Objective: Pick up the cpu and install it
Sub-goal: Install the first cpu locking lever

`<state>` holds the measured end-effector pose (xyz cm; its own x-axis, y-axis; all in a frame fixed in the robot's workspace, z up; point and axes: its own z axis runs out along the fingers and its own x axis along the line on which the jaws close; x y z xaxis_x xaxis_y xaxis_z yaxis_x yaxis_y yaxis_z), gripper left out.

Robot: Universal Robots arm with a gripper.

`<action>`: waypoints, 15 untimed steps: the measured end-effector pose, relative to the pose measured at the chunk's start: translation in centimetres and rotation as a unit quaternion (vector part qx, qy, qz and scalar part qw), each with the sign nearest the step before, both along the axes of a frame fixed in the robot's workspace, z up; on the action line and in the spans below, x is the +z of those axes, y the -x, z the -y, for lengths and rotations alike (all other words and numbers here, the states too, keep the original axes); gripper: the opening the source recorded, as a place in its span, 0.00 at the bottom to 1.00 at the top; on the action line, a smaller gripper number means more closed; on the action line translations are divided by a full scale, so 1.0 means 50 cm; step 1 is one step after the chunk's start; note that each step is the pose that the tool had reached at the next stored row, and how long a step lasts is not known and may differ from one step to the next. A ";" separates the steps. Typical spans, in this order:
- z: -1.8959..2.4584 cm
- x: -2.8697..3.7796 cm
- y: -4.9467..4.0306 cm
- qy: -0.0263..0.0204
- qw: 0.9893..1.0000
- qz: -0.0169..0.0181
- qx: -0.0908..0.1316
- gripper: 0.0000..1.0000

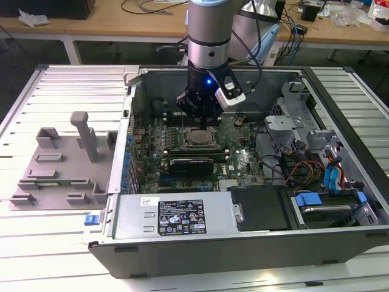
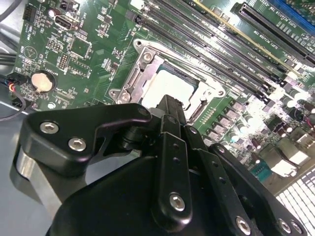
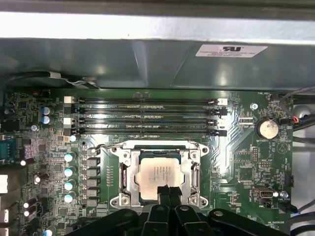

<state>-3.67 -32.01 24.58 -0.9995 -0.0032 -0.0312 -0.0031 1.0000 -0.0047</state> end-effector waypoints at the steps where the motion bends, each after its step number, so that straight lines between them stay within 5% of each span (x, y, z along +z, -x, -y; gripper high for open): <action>1: 0.0000 0.003 0.000 0.000 1.000 0.000 0.000 0.11; 15: 0.0000 0.067 0.000 0.000 1.000 0.000 0.000 0.11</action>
<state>-3.66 -32.01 27.93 -0.9995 -0.0033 -0.0311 -0.0031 1.0000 -0.0047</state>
